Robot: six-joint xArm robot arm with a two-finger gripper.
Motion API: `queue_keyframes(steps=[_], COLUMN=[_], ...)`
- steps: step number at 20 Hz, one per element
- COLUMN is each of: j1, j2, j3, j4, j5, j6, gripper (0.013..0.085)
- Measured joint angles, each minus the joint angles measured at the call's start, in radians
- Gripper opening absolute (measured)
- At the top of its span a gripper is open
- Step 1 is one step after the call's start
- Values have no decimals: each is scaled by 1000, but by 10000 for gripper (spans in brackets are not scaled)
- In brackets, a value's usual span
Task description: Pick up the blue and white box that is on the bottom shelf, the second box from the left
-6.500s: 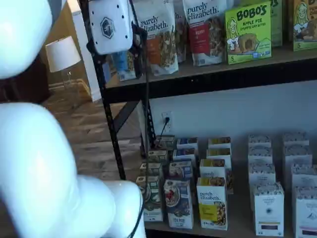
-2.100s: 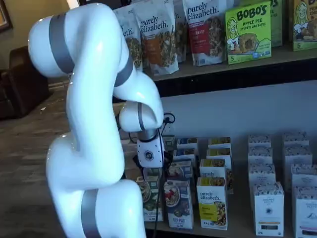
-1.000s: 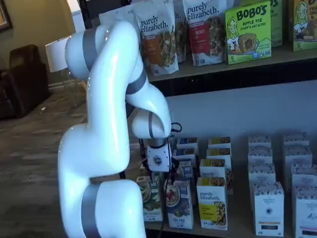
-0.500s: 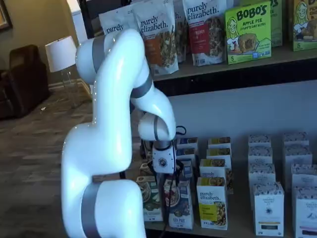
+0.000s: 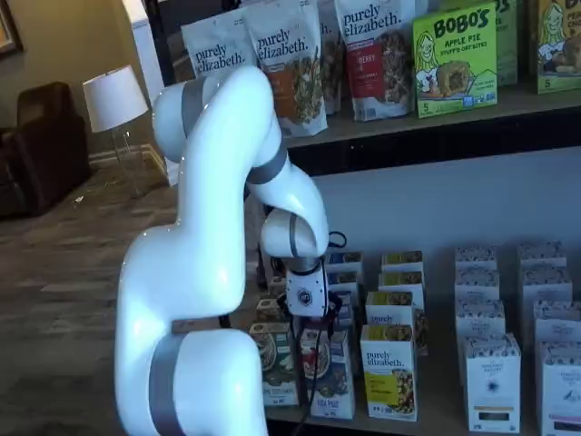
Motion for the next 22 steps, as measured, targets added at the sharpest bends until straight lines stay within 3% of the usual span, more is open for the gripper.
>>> queue_keyframes(steps=[4, 13, 22], j1=[13, 24, 5], j2=[17, 7, 54], j3=[-17, -16, -92], j4=[26, -13, -5], j5=[-20, -2, 21], j6=[-12, 36, 11], gripper=[850, 850, 850])
